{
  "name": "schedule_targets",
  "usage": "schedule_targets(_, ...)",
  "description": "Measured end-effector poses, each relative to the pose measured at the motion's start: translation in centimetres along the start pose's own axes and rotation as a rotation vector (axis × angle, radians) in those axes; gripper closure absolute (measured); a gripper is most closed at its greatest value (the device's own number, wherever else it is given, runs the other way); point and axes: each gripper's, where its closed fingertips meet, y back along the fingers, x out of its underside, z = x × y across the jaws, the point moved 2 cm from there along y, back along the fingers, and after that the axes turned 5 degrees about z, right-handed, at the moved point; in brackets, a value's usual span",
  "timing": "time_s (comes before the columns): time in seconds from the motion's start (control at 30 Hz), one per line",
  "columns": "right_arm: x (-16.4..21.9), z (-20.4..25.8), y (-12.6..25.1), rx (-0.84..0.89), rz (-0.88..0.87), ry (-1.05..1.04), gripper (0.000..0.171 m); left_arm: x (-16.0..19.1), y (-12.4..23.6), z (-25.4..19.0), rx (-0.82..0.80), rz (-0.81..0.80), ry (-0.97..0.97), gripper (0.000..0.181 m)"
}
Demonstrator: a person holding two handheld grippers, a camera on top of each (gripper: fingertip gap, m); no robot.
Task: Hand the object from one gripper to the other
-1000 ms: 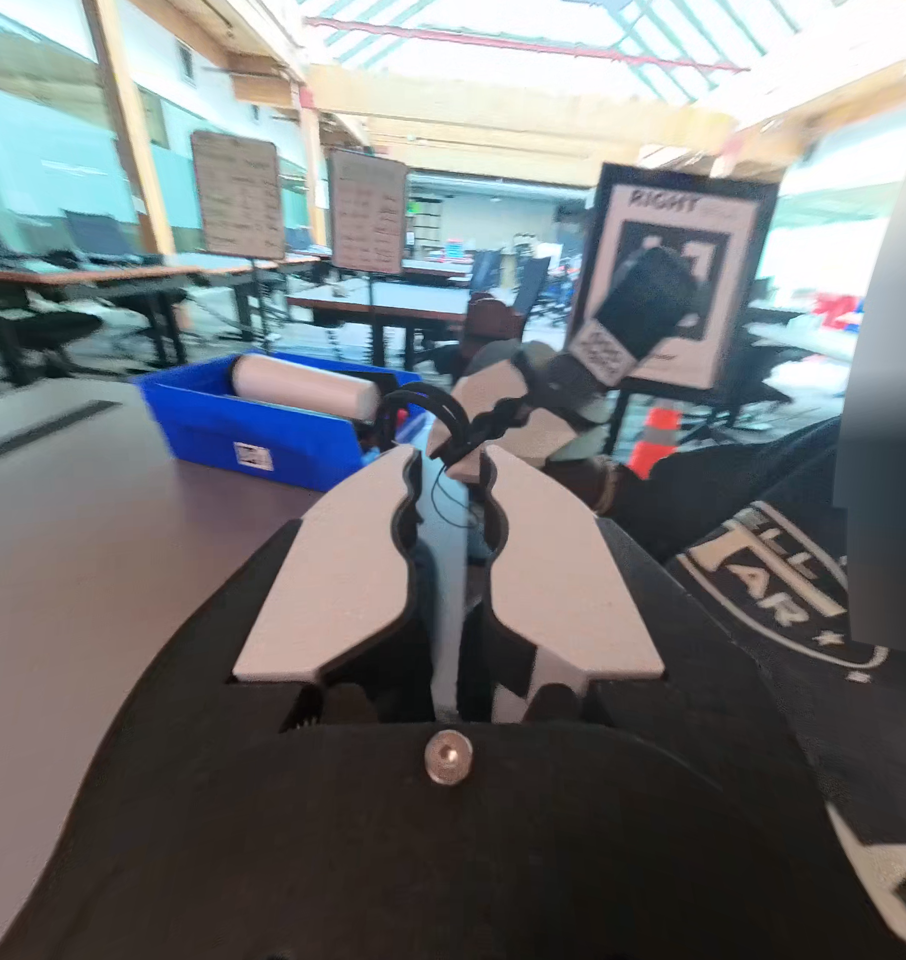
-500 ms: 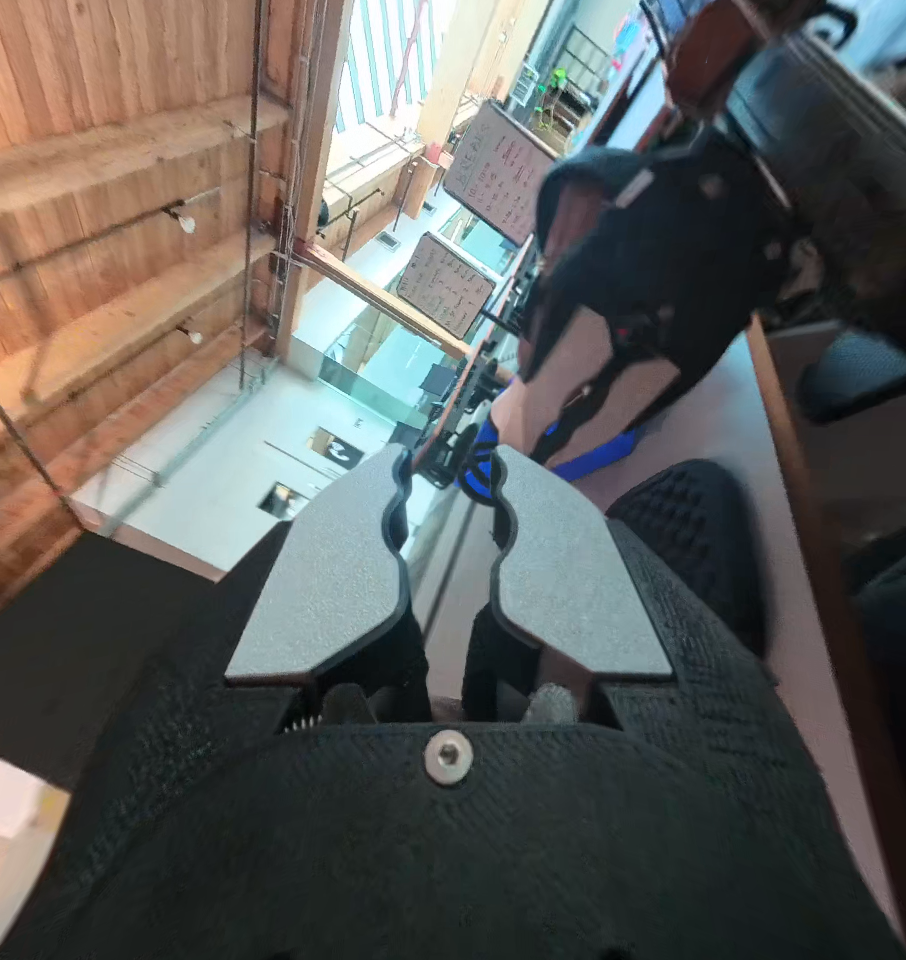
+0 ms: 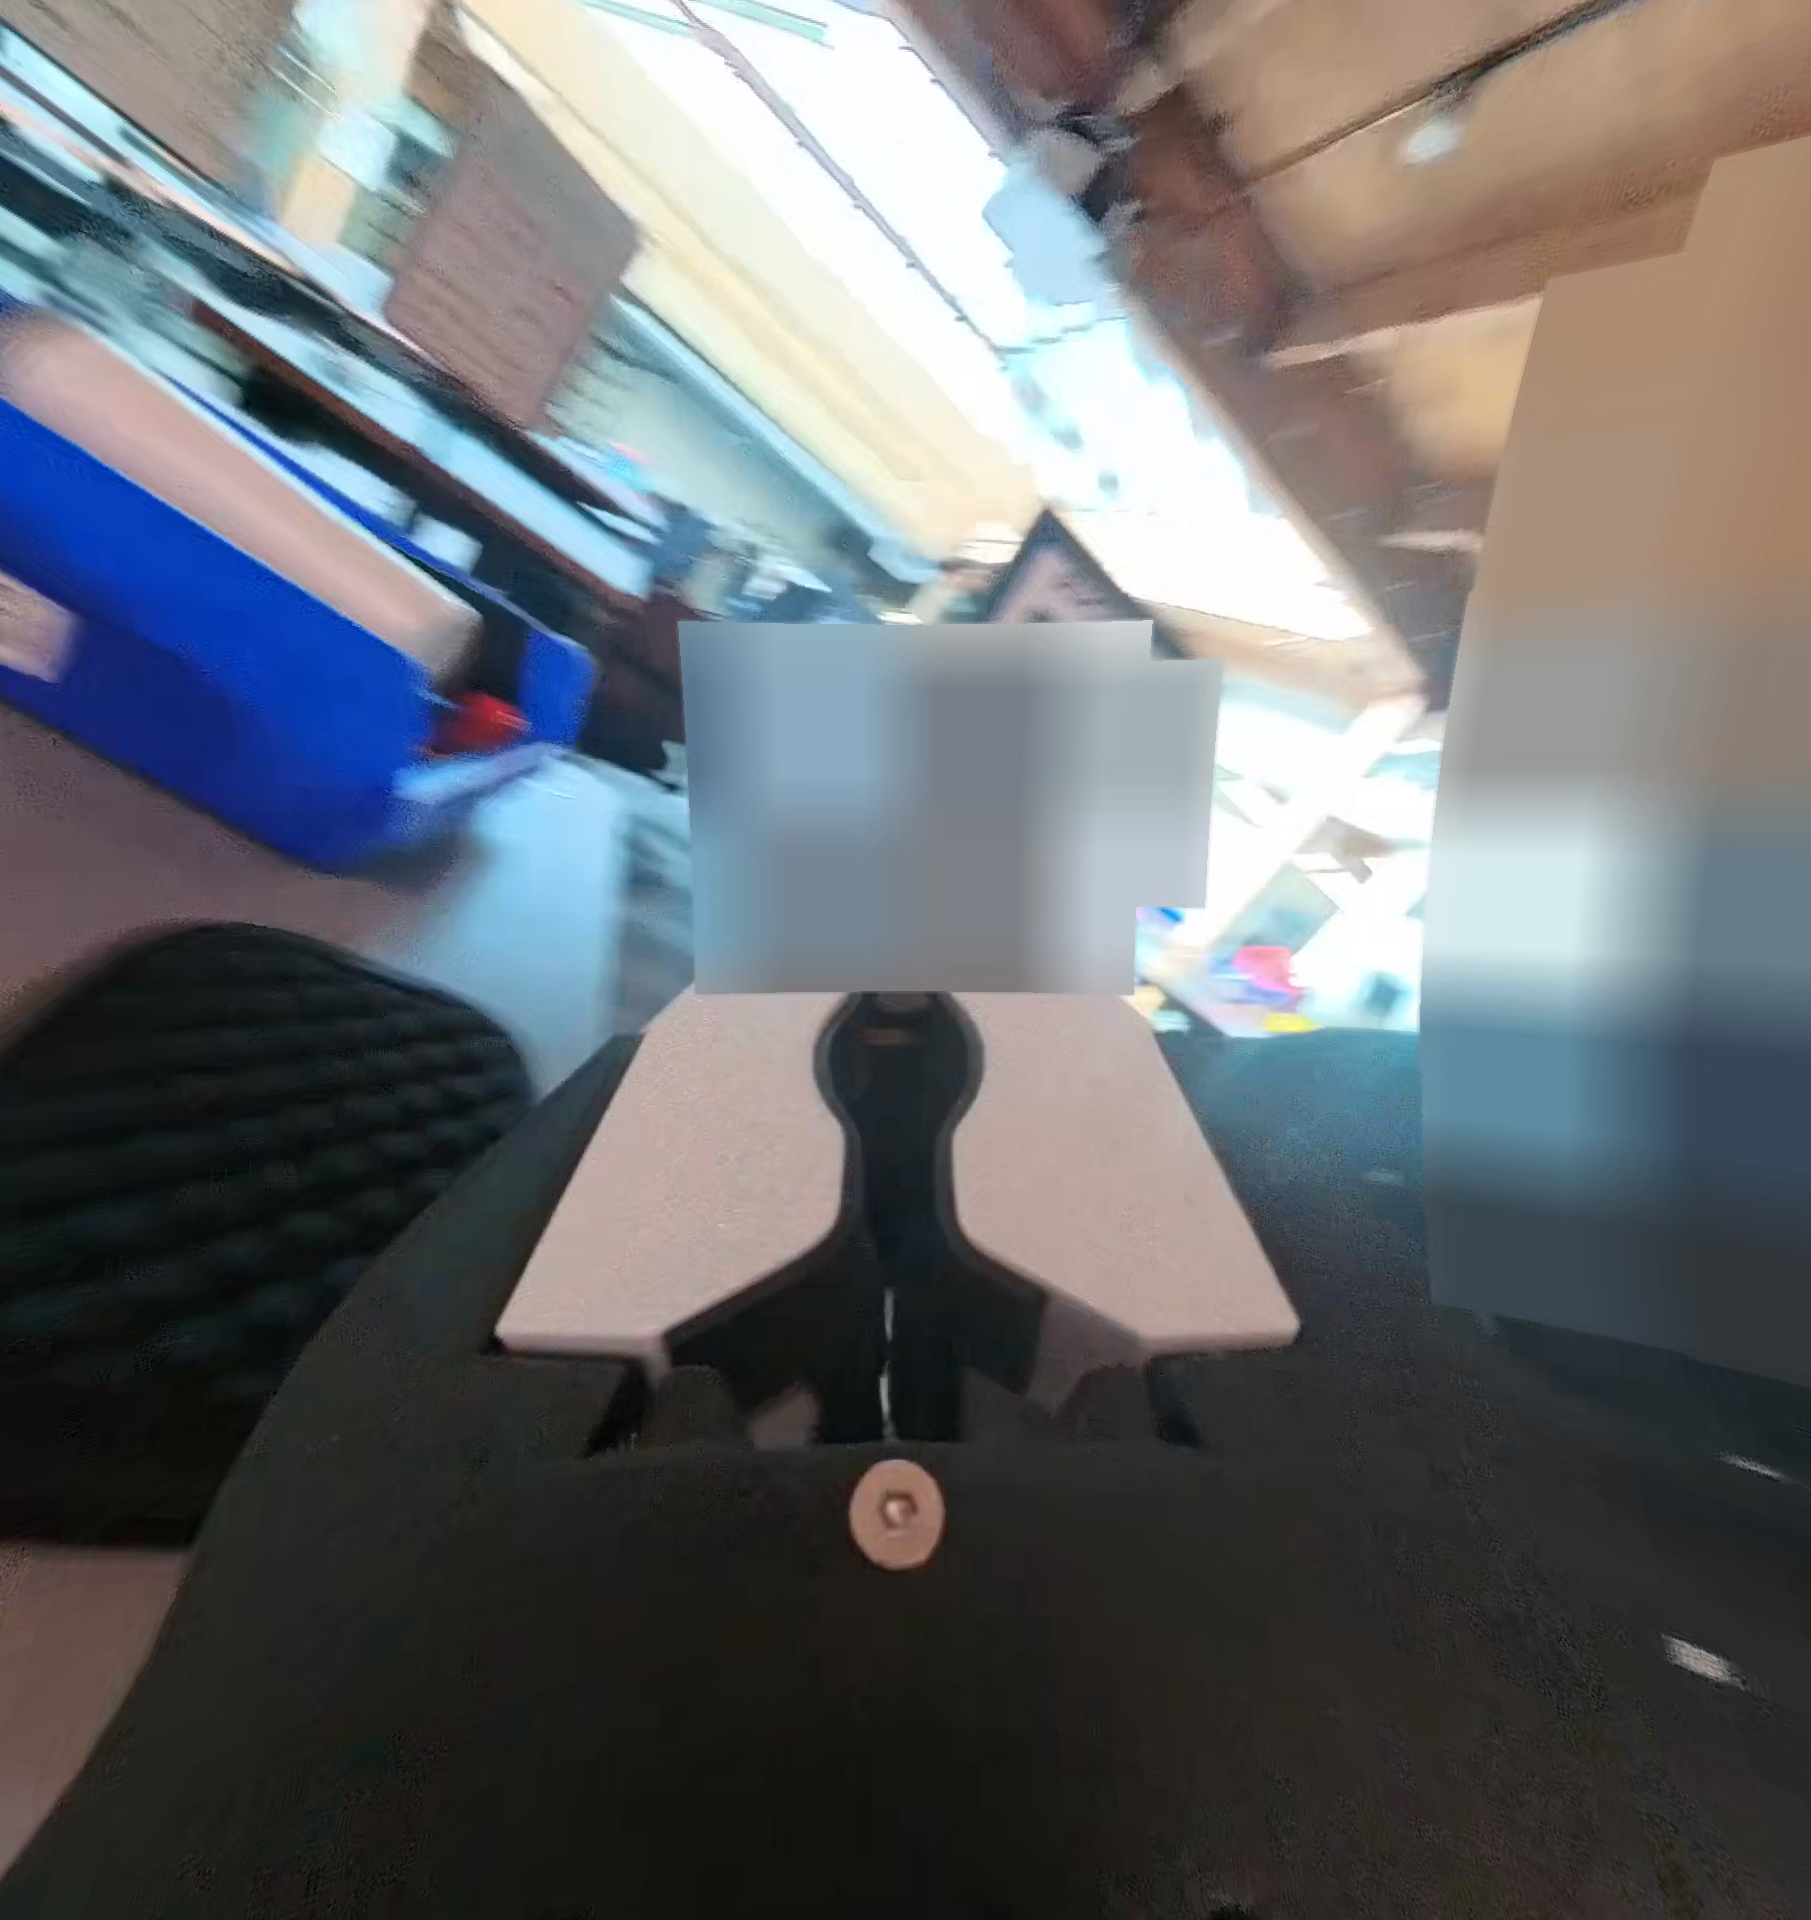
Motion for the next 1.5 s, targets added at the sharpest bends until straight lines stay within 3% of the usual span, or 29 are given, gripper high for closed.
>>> schedule_targets(0.03, -0.2, -0.2, 0.1, 0.017, -0.010, 0.009, 0.164, 0.4, -0.4, -0.4, 0.085, 0.013, 0.069, 0.171)
schedule_targets(0.27, -1.1, -0.5, 0.4, 0.052, -0.063, 0.040, 0.163, 3.0, -2.4, -1.0, 0.135, 0.163, 0.082, 0.169)
schedule_targets(0.53, -0.8, -0.5, 0.1, 0.047, -0.040, -0.008, 0.163, 2.5, -2.3, -1.1, 0.088, 0.123, -0.018, 0.173)
schedule_targets(0.63, 0.5, -1.5, -0.5, 0.020, -0.001, -0.335, 0.161, 0.9, -1.9, -1.7, 0.102, -0.008, -0.131, 0.174)
schedule_targets(0.7, 1.6, -2.2, -0.7, -0.034, -0.017, -0.660, 0.162, -0.5, -1.0, -2.3, 0.070, -0.126, -0.307, 0.174)
schedule_targets(0.77, 2.3, -2.6, -1.1, -0.132, -0.079, -1.068, 0.161, -1.3, -0.2, -3.0, -0.057, -0.194, -0.640, 0.174)
schedule_targets(0.83, 1.9, -2.3, -1.4, -0.312, -0.213, -1.481, 0.160, -1.1, 0.3, -3.1, -0.268, -0.158, -1.035, 0.174)
schedule_targets(0.87, 1.6, -2.2, -1.4, -0.406, -0.290, -1.650, 0.160, -1.0, 0.3, -3.3, -0.299, -0.137, -1.098, 0.175)
schedule_targets(0.97, 0.7, -2.2, -1.3, -0.603, -0.518, -2.007, 0.162, -1.3, 0.5, -4.1, -0.227, -0.153, -1.041, 0.174)
schedule_targets(1.1, -0.2, -2.6, -1.5, -0.671, -0.706, -2.248, 0.162, -1.6, 0.7, -3.7, -0.224, -0.184, -0.972, 0.174)
schedule_targets(1.33, -1.8, -2.1, -2.3, -0.656, -0.717, -2.287, 0.145, -1.5, -0.1, -4.2, -0.109, -0.230, -0.789, 0.175)
schedule_targets(1.5, -2.0, -2.8, -1.9, -0.619, -0.728, -2.219, 0.145, -1.3, -0.6, -4.2, -0.046, -0.236, -0.698, 0.175)
